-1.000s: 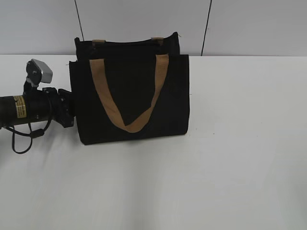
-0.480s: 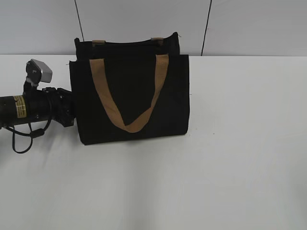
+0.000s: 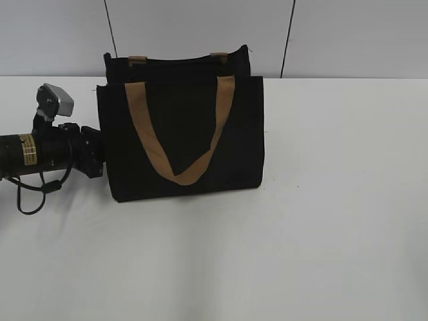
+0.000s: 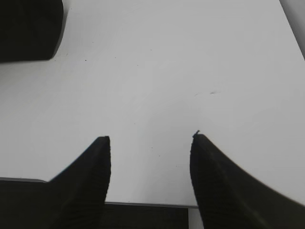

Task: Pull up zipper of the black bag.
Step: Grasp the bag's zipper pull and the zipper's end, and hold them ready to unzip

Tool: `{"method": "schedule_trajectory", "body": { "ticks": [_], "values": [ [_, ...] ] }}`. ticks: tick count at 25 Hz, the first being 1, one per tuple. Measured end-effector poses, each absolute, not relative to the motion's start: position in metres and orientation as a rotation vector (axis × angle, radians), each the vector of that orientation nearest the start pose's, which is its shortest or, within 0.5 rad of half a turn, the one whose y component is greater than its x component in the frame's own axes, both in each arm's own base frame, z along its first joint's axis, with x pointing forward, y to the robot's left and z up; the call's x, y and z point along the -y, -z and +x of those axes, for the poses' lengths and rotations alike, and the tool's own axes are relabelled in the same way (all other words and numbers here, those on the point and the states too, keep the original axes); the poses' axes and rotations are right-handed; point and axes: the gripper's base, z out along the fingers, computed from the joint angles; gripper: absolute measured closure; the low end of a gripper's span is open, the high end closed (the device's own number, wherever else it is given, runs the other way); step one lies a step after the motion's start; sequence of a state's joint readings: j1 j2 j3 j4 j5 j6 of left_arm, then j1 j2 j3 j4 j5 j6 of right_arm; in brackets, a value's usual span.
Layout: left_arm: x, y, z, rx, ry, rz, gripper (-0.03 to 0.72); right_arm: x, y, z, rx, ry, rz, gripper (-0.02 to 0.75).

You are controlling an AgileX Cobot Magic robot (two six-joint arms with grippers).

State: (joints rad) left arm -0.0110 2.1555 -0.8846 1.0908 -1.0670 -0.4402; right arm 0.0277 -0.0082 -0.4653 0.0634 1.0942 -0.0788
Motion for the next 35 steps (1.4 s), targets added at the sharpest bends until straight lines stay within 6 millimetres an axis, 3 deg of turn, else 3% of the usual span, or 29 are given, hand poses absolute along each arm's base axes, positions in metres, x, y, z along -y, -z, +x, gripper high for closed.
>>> {"method": "schedule_trajectory", "body": {
  "ticks": [5,8,13,19,28,35],
  "values": [
    [0.072,-0.085,0.354,-1.813,0.719,0.776,0.667,-0.005,-0.265,-0.004,-2.100,-0.046,-0.115,0.329],
    [0.066,-0.096,0.356,-1.860,0.712,0.723,0.666,-0.005,-0.265,-0.004,-2.100,-0.046,-0.115,0.329],
    [0.056,-0.131,0.357,-1.888,0.690,0.637,0.666,-0.005,-0.265,-0.004,-2.100,-0.046,-0.115,0.329],
    [0.055,-0.184,0.350,-1.825,0.626,0.654,0.666,-0.005,-0.265,-0.004,-2.100,-0.046,-0.115,0.329],
    [0.057,-0.272,0.313,-1.680,0.572,0.715,0.668,-0.005,-0.265,-0.004,-2.100,-0.046,-0.115,0.329],
    [0.059,-0.293,0.295,-1.665,0.550,0.790,0.668,-0.005,-0.265,-0.004,-2.100,-0.046,-0.115,0.329]
  ]
}}
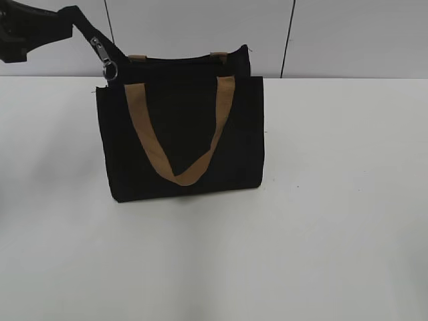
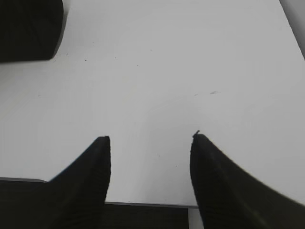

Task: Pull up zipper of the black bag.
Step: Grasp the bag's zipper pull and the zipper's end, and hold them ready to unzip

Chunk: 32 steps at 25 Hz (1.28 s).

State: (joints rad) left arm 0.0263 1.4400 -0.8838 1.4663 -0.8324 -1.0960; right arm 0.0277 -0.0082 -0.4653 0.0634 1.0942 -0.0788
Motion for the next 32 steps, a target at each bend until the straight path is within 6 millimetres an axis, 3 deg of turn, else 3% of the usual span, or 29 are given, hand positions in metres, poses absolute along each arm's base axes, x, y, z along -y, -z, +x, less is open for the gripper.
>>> {"method": "schedule_trajectory", "body": {
  "ticks": [20,25,28,32],
  "values": [
    [0.060,-0.294,0.292,-1.665,0.556,0.801,0.668,-0.008,-0.265,-0.004,-2.096,-0.096,-0.117,0.329],
    [0.060,-0.294,0.292,-1.665,0.556,0.801,0.668,-0.013,-0.274,-0.003,-2.041,-0.127,-0.169,0.329],
    [0.060,-0.294,0.292,-1.665,0.556,0.801,0.668,-0.016,-0.290,0.012,-2.022,-0.130,-0.234,0.329],
    [0.060,-0.294,0.292,-1.665,0.556,0.801,0.668,-0.021,-0.309,0.048,-2.047,-0.136,-0.334,0.329]
  ]
}}
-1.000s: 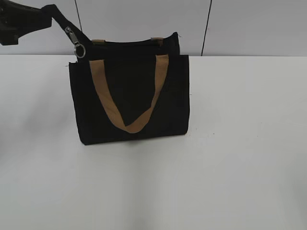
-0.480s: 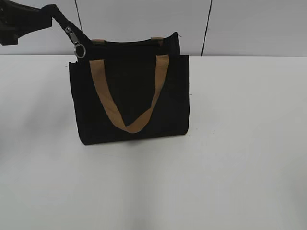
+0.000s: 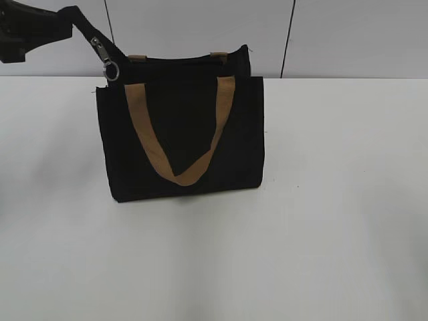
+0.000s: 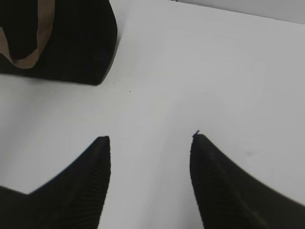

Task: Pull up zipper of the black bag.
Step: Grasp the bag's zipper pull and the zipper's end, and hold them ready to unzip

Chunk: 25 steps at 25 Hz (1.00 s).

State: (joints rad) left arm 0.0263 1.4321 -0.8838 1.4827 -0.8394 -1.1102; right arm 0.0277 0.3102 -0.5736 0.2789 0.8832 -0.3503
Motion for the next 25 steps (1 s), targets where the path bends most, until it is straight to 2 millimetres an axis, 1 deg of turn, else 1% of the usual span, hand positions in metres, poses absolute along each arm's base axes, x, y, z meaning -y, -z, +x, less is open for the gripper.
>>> {"method": "schedule_trajectory", "body": {
  "ticks": [4,9,12,14,19,22,25],
  "values": [
    [0.060,-0.295,0.293,-1.662,0.561,0.787,0.668,-0.024,-0.324,0.086,-2.034,-0.132,-0.412,0.329],
    [0.059,-0.298,0.294,-1.649,0.580,0.736,0.669,-0.030,-0.340,0.130,-1.936,-0.131,-0.480,0.329],
    [0.059,-0.300,0.295,-1.643,0.590,0.710,0.669,-0.042,-0.341,0.160,-1.920,-0.186,-0.567,0.329],
    [0.059,-0.300,0.295,-1.641,0.592,0.703,0.669,-0.055,-0.335,0.180,-1.920,-0.239,-0.630,0.329],
    [0.059,-0.300,0.295,-1.640,0.594,0.697,0.669,-0.096,-0.324,0.214,-1.889,-0.301,-0.748,0.329],
    [0.059,-0.301,0.295,-1.640,0.595,0.695,0.669,-0.127,-0.312,0.234,-1.897,-0.327,-0.819,0.329],
    [0.059,-0.301,0.295,-1.639,0.595,0.693,0.669,-0.156,-0.305,0.252,-1.892,-0.343,-0.874,0.329]
  ]
}}
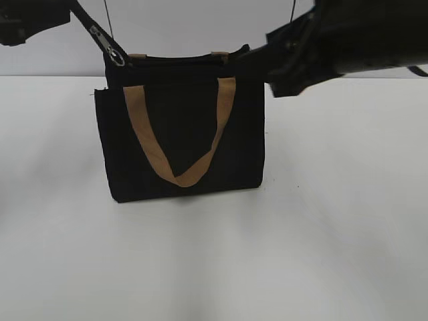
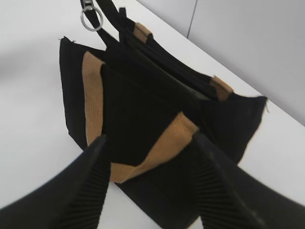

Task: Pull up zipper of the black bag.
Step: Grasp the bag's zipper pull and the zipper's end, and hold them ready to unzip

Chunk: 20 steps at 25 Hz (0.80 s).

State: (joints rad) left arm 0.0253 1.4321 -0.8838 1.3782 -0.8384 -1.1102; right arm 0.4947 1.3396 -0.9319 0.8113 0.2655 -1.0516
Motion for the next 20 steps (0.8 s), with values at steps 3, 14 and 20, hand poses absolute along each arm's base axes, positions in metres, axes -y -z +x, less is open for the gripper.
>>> {"method": "schedule_trajectory", "body": {
  "ticks": [3,14,20],
  "values": [
    [0.059,-0.301,0.295,-1.639,0.596,0.692,0.669,-0.184,-0.301,0.270,-1.871,-0.352,-0.942,0.329],
    [0.059,-0.300,0.295,-1.640,0.594,0.697,0.669,-0.266,-0.285,0.319,-1.767,-0.351,-1.103,0.329],
    [0.059,-0.300,0.295,-1.641,0.593,0.701,0.669,-0.285,-0.273,0.336,-1.746,-0.338,-1.143,0.329]
  ]
}}
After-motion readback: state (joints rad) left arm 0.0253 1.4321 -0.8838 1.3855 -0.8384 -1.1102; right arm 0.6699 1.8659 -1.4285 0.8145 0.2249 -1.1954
